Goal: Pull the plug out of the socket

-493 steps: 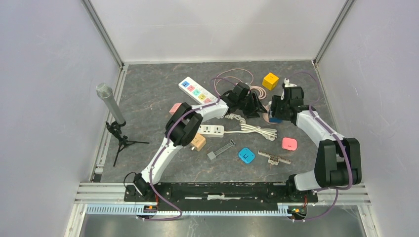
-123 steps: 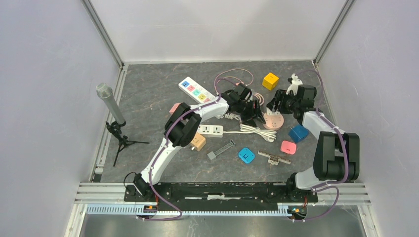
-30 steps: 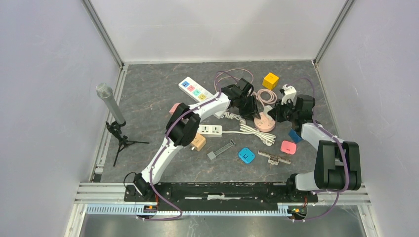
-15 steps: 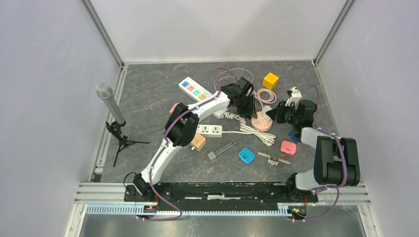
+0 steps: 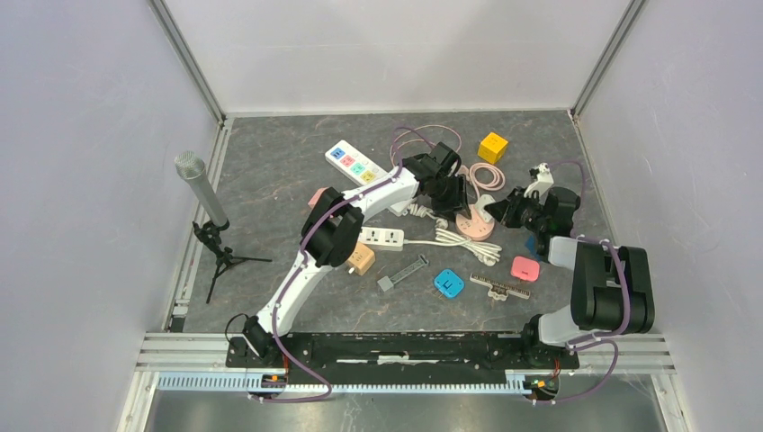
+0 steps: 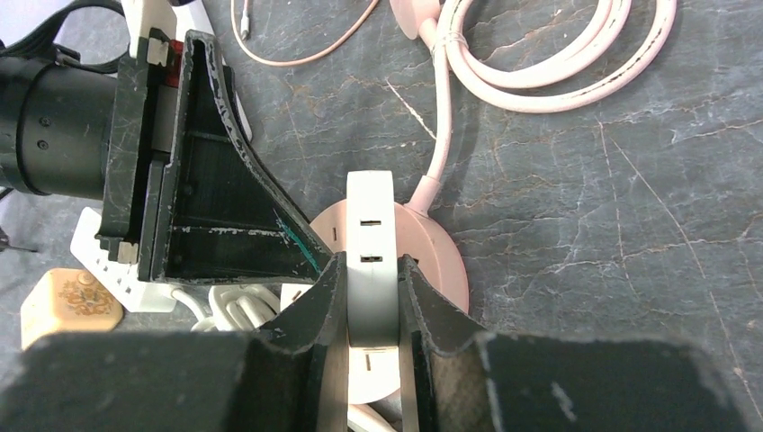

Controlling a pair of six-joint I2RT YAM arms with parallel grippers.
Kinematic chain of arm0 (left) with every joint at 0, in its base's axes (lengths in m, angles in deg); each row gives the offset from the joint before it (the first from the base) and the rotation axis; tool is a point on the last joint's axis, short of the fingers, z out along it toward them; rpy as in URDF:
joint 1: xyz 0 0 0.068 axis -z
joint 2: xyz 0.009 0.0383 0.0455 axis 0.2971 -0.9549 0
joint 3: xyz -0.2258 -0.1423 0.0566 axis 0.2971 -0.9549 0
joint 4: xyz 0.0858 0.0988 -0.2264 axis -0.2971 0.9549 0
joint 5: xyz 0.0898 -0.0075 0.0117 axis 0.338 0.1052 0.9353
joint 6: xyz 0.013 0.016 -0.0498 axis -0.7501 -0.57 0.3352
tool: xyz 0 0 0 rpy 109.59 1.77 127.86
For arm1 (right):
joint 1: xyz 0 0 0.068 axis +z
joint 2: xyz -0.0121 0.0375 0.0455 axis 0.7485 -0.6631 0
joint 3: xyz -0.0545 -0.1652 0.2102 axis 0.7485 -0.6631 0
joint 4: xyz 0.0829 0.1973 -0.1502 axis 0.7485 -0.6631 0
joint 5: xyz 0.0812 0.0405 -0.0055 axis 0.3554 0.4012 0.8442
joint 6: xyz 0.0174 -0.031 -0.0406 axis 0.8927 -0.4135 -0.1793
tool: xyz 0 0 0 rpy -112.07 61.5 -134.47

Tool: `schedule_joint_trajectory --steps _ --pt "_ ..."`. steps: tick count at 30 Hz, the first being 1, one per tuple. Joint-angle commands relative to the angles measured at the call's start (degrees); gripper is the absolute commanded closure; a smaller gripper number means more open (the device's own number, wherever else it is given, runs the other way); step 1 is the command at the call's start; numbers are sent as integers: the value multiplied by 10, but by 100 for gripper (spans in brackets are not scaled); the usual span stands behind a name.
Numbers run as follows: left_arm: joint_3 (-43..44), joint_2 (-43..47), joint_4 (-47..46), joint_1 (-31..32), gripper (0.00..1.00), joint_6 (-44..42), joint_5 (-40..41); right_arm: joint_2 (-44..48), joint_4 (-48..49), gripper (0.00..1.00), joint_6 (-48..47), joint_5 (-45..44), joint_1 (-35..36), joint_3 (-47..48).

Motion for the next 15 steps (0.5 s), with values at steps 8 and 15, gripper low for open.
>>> schedule_joint_trajectory --steps 8,15 --pt "-63 -93 151 30 51 -68 90 -32 219 100 178 117 8 8" --pt "-67 -91 152 32 51 -76 101 -60 347 100 285 132 -5 -11"
